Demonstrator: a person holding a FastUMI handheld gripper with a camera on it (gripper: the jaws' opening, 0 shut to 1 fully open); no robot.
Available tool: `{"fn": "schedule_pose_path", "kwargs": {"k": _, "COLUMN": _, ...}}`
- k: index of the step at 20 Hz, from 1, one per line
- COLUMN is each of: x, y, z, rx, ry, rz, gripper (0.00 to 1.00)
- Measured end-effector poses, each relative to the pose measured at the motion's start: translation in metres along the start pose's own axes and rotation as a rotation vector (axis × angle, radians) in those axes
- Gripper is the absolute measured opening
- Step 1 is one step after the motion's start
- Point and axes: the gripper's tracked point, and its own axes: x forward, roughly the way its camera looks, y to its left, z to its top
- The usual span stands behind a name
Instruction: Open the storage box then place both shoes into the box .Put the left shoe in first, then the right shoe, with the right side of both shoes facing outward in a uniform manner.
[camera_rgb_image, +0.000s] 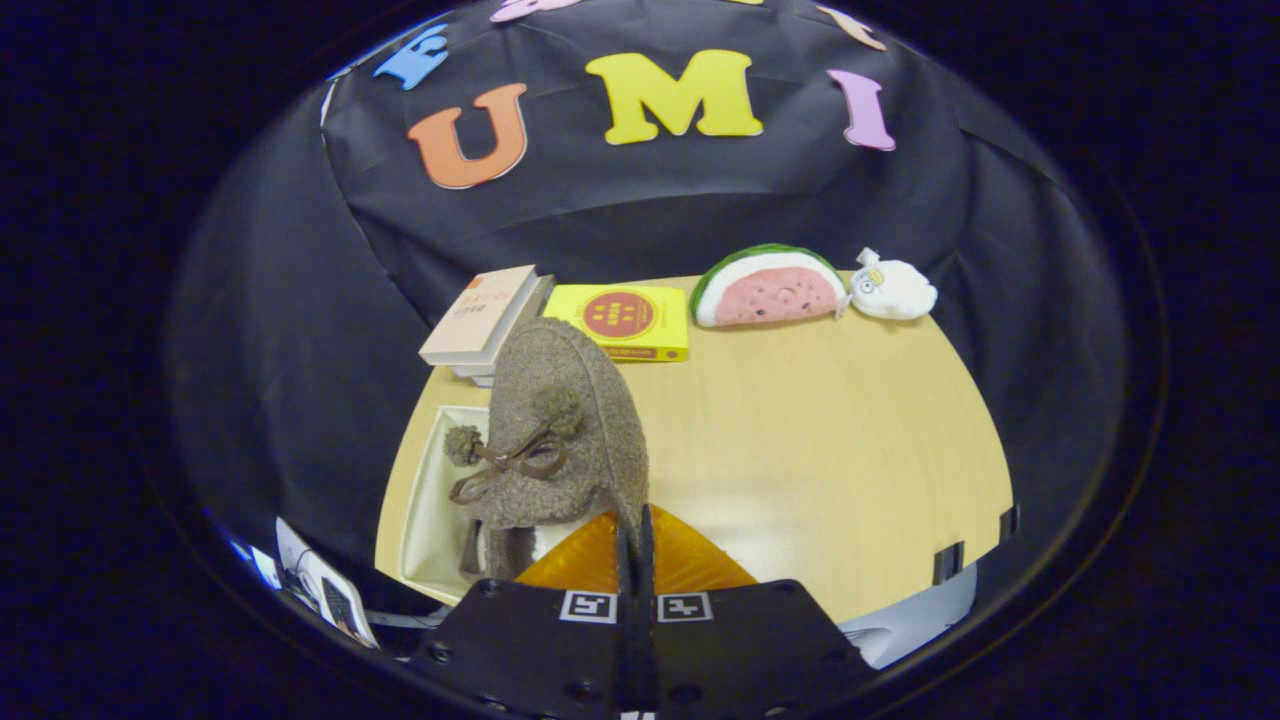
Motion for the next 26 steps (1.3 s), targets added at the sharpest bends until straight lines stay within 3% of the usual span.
{"fn": "schedule_pose_path", "kwargs": {"k": 6, "x": 0.051, "y": 0.065, "z": -0.019, "rx": 0.067, "ry": 0.042, "rz": 0.019, "gripper": 0.0}}
{"fn": "schedule_pose_path", "kwargs": {"k": 13, "x": 0.118, "y": 0.067, "z": -0.072, "rx": 0.075, "ry": 0.059, "rz": -0.125, "gripper": 0.0}}
{"fn": "schedule_pose_path", "kwargs": {"k": 19, "x": 0.132, "y": 0.067, "z": -0.09, "rx": 0.044, "ry": 0.07, "rz": -0.2, "gripper": 0.01}}
{"fn": "schedule_pose_path", "kwargs": {"k": 24, "x": 0.126, "y": 0.067, "z": -0.083, "rx": 0.045, "ry": 0.025, "rz": -0.202, "gripper": 0.11}}
{"fn": "schedule_pose_path", "kwargs": {"k": 26, "x": 0.118, "y": 0.069, "z": -0.079, "rx": 0.028, "ry": -0.002, "rz": -0.189, "gripper": 0.1}}
